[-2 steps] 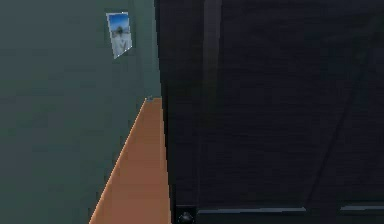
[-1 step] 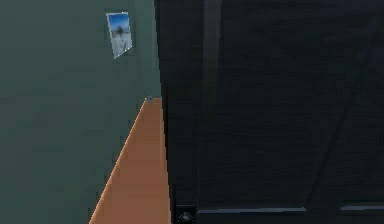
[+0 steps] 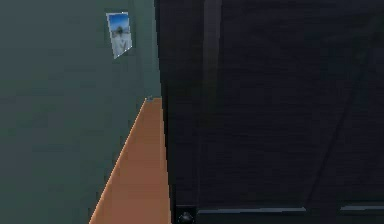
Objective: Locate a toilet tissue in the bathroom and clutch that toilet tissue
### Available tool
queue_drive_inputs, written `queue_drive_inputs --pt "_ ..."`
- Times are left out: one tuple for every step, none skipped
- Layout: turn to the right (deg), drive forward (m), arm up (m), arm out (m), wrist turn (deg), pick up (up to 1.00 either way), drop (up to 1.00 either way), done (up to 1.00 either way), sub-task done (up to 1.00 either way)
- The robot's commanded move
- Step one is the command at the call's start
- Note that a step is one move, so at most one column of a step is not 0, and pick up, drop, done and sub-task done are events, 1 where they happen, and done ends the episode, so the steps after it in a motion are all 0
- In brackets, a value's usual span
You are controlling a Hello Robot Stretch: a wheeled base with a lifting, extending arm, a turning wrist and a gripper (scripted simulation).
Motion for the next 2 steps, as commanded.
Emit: queue_drive_inputs --pt "0.0 0.0 0.1 0.0 0.0 0.0 0.0 0.0 0.0" --pt "0.0 0.0 0.0 0.0 0.0 0.0 0.0 1.0 0.0"
